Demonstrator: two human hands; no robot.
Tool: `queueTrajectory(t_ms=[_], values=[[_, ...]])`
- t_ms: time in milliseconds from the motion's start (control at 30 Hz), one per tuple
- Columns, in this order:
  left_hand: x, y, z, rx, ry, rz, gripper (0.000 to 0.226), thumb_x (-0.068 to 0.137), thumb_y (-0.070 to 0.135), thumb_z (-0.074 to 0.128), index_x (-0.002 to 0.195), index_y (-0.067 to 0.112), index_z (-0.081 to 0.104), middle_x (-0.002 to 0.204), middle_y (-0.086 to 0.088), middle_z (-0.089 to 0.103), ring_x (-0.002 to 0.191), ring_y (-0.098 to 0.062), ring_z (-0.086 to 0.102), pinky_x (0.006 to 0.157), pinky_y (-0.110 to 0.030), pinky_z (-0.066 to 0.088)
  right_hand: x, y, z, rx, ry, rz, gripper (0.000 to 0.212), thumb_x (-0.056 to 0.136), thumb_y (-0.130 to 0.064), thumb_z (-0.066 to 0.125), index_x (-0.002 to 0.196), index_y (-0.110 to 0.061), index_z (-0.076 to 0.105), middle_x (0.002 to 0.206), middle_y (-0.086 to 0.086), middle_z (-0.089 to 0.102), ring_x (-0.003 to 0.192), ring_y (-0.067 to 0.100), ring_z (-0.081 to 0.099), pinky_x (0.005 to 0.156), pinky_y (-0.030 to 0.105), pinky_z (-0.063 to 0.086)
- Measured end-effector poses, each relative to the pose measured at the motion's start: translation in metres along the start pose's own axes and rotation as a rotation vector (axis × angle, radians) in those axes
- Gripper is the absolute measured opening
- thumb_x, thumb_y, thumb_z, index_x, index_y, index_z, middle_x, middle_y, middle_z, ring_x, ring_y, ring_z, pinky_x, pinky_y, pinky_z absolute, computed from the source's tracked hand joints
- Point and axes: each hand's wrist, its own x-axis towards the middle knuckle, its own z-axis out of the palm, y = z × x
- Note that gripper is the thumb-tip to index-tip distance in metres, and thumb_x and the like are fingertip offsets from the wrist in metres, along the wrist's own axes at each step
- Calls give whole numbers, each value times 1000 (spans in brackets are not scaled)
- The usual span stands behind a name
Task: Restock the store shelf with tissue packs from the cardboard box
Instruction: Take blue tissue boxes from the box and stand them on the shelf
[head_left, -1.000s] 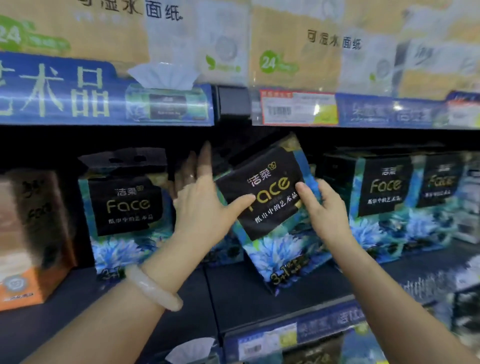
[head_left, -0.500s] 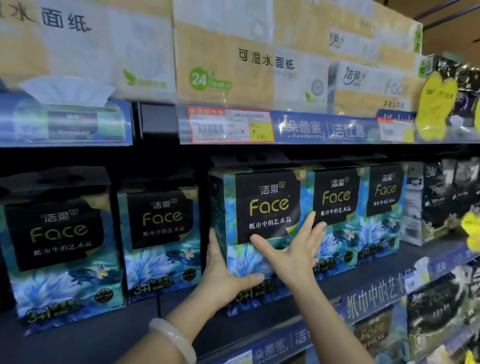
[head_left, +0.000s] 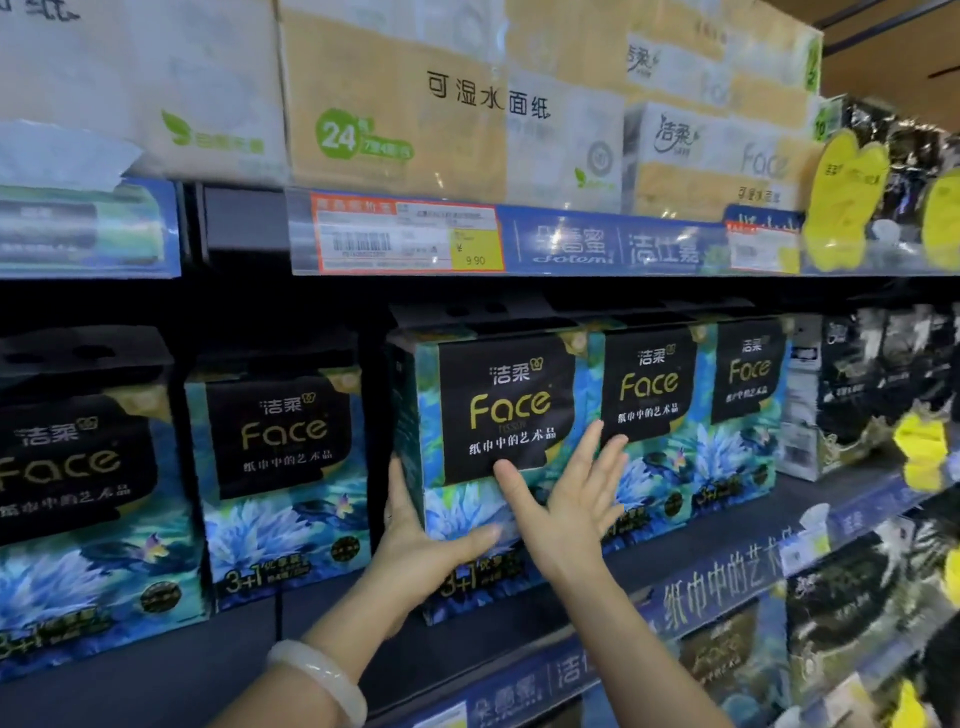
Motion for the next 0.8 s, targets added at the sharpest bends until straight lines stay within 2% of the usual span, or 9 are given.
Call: queueTrajectory(t_ms=[67, 167, 300, 333, 433, 500, 633, 733, 800], values=[[1, 2, 3, -66, 5, 6, 148, 26, 73, 82, 142, 54, -9, 155, 10, 25, 138, -16, 33, 114, -44, 31, 2, 2, -7, 32, 1, 59, 112, 68, -85, 34, 142, -31, -30, 150, -1, -40, 140, 16, -34, 113, 53, -13], [5, 3, 8, -177, 27, 14, 137, 41, 66, 78, 145, 47, -9, 157, 12, 16, 142, -17, 25, 116, -44, 25, 8, 3, -14, 45, -32, 115, 106, 70, -78, 33, 142, -31, -30, 150, 0, -41, 140, 18, -34, 113, 55, -11], [7, 3, 10, -197, 52, 19, 146, 27, 74, 80, 145, 50, -2, 154, 11, 28, 138, -19, 33, 114, -46, 28, 12, 6, -13, 24, -48, 111, 103, 79, -74, 38, 140, -31, -33, 146, -2, -45, 138, 18, -37, 113, 56, -9], [6, 5, 12, -217, 62, 32, 142, 33, 69, 82, 146, 48, -2, 153, 10, 29, 138, -19, 34, 114, -45, 28, 13, 7, -13, 15, -49, 107, 103, 79, -74, 38, 140, -31, -34, 143, -4, -47, 138, 19, -38, 113, 57, -10], [6, 5, 17, -271, 76, 81, 115, 66, 36, 78, 149, 39, -2, 154, 6, 27, 138, -19, 31, 113, -39, 25, 16, 9, -13, -6, -52, 106, 105, 79, -75, 37, 141, -28, -33, 144, -2, -47, 138, 20, -38, 113, 58, -9], [5, 7, 22, -266, 99, 86, 106, 76, 23, 74, 150, 36, -2, 151, 5, 28, 138, -18, 30, 112, -37, 25, 17, 10, -12, -13, -45, 109, 106, 78, -75, 38, 142, -27, -31, 148, 3, -43, 138, 21, -37, 113, 59, -8], [4, 7, 21, -232, 128, 62, 112, 72, 28, 80, 149, 39, 0, 133, 12, 39, 127, -16, 41, 109, -36, 31, 18, 12, -12, -9, -53, 115, 106, 78, -76, 37, 143, -26, -31, 149, 4, -42, 138, 21, -37, 113, 58, -8], [-2, 11, 20, -148, 135, 34, 108, 75, 30, 77, 150, 36, 0, 135, 9, 43, 119, -13, 45, 107, -32, 34, 20, 11, -15, -20, -73, 131, 107, 78, -76, 37, 143, -25, -30, 150, 6, -40, 139, 23, -35, 114, 58, -7], [-8, 16, 20, -96, 157, 3, 108, 77, 33, 75, 151, 31, -4, 144, 6, 39, 124, -15, 43, 107, -32, 32, 19, 11, -19, -20, -82, 134, 107, 78, -75, 38, 144, -25, -29, 151, 7, -38, 141, 23, -33, 115, 58, -6]])
